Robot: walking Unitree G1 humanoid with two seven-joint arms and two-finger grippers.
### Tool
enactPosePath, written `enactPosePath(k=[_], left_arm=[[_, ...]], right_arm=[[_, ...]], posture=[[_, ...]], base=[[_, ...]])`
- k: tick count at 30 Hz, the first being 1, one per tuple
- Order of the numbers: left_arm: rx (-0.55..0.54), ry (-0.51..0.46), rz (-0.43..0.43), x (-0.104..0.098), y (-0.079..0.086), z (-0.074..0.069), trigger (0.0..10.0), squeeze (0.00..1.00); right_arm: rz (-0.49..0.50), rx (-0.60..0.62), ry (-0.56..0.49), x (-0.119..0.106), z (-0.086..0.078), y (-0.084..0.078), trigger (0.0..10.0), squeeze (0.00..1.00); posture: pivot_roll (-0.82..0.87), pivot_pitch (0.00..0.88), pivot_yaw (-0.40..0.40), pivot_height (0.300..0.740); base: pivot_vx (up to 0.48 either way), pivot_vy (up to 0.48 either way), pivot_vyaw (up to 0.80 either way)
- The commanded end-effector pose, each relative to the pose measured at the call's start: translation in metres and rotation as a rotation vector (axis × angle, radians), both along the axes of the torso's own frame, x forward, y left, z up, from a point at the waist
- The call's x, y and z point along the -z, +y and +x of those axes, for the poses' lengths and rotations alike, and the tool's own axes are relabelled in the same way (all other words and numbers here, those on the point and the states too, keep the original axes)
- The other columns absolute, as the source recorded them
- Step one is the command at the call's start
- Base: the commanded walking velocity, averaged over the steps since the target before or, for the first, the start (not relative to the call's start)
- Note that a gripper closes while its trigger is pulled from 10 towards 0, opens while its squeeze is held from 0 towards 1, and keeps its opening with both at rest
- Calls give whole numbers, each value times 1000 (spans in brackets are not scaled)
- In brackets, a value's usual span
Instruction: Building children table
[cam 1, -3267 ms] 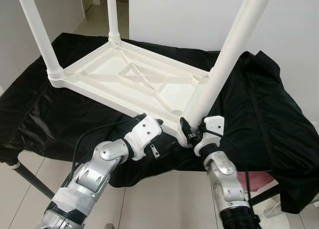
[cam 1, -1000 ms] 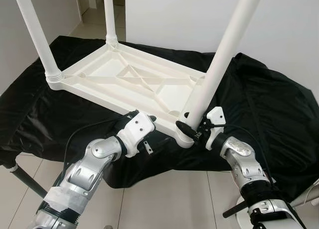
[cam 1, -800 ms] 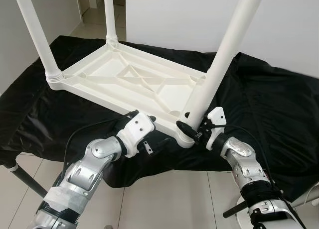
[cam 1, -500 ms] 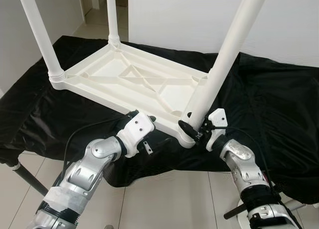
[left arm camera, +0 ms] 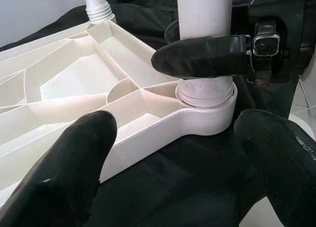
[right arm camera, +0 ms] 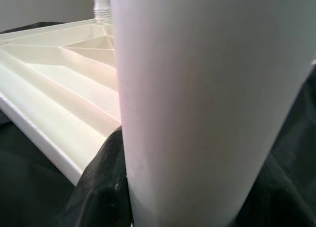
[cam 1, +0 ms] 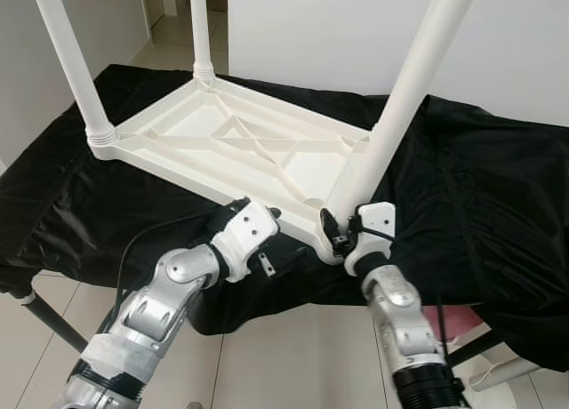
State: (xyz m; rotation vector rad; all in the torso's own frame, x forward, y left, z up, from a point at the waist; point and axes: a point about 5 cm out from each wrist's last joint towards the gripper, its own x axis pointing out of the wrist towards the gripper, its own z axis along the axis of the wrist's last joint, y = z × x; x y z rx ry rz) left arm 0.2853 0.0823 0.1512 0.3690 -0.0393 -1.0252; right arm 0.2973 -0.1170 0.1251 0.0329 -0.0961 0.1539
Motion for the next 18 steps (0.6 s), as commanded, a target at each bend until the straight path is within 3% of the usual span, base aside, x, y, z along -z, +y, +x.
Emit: enactPosePath(k=[1,4,6,13,14,15,16,18], left_arm=[[49,17,13,1,-3,-3,10000,0],[47,17,7,0,-3,-3,10000,0],[46,18,6,0,-3,-4,10000,0],[35,14,12,-1,0,-3,10000,0],[31,12,12,-2,1,-2,10000,0],[31,12,12,-2,1,-2,10000,0],[28,10,12,-2,2,-2,10000,0],[27,8,12,-3,2,-2,10000,0]], right_arm=[[1,100,57,11,-4,-7,10000,0],[26,79,47,8,-7,8,10000,0],[59,64,32,3,-7,9,10000,0],[40,65,49,2,-12,12,10000,0],[61,76,52,0,-11,12,10000,553],[61,76,52,0,-11,12,10000,553],[76,76,44,-2,-9,11,10000,1000],[78,63,29,-5,-8,10,10000,1000]], posture=[[-18,16,-67,740],[-8,22,-68,740],[-11,22,-70,740],[0,29,-70,740],[3,30,-68,740],[3,30,-68,740],[6,30,-68,740],[6,30,-68,740]], base=[[0,0,0],[0,0,0],[0,0,0],[0,0,0],[0,0,0],[0,0,0],[0,0,0],[0,0,0]])
